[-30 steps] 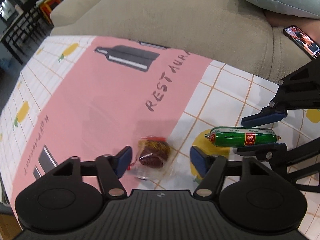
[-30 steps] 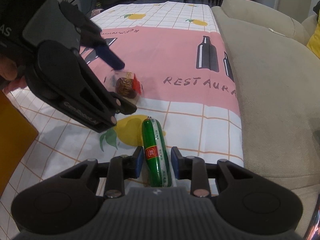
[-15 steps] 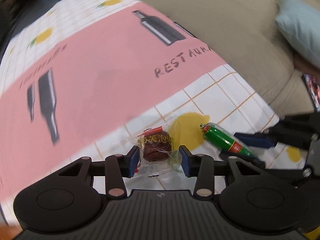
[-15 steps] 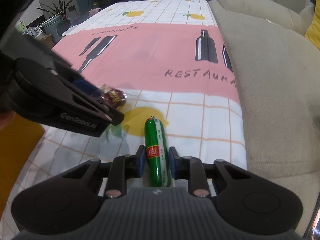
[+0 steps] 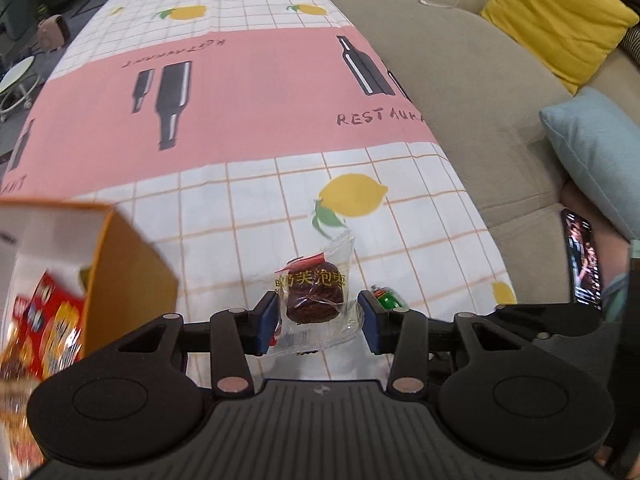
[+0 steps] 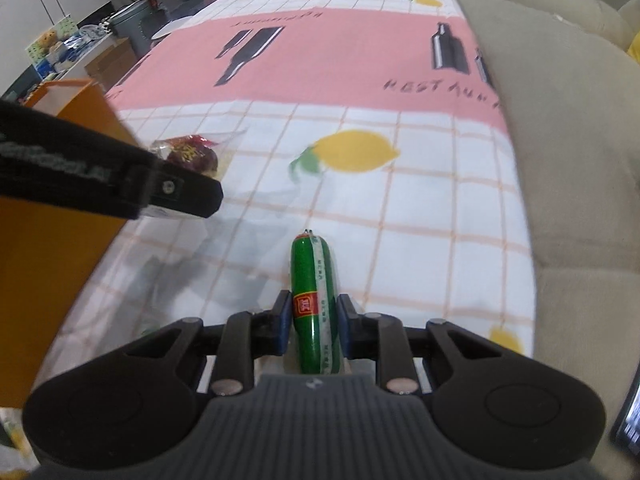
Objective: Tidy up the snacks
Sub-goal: 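Lift the meat snack and sausage and carry them over the box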
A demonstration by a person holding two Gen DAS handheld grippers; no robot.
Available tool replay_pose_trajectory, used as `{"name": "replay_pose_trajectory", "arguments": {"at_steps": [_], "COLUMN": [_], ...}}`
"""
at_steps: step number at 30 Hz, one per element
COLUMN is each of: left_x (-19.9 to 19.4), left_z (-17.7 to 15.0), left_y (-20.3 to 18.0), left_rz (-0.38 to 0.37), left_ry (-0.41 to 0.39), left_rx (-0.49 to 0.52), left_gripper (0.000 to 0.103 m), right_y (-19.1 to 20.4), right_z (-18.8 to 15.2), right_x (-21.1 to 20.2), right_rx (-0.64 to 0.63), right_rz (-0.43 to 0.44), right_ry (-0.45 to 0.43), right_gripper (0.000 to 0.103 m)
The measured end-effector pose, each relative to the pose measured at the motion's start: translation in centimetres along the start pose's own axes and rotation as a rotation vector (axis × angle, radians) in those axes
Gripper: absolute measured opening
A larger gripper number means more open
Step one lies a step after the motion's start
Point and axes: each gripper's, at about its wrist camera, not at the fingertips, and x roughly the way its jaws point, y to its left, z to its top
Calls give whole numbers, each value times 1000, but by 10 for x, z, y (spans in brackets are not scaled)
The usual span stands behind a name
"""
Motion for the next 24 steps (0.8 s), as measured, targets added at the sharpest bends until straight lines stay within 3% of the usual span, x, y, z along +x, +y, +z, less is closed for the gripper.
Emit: {"name": "replay_pose_trajectory", "arguments": {"at_steps": [5,9,17,24], "left_x": [-36,-65,-126,-147], "left_z": [-14,-16,-17,-25], "left_y": [1,1,18,69], "left_rz": [-15,-16,15,108], "left_ry": [-19,-23,-59,-40], "left_rx": [-2,40,124,89], "left_gripper": [48,48,48,48], "right_y": [9,26,76,136], "right_z": [-16,-25,-21,6], "right_x": [-14,-35,-91,-129], "right_rx": [53,48,-4,-99], "right_rz": [59,80,147,235], "right_ry": [23,-14,-155,-272], "right_gripper": [20,20,20,20]}}
